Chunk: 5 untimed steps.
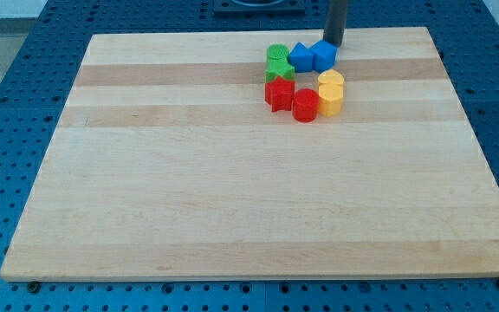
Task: Slightly push blue cube towards top of the yellow heart
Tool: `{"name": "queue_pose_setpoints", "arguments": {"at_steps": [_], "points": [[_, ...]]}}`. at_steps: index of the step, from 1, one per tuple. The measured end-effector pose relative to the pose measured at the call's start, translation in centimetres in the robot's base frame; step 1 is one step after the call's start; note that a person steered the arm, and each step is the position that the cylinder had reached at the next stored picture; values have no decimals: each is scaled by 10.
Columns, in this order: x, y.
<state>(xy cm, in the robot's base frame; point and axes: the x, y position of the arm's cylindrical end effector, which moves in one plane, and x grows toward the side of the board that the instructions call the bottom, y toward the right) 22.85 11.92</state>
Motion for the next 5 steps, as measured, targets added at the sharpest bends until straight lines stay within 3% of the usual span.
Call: {"name": "queue_pose_setpoints", "arguments": {"at_steps": [5], "points": [[9, -6]]}}
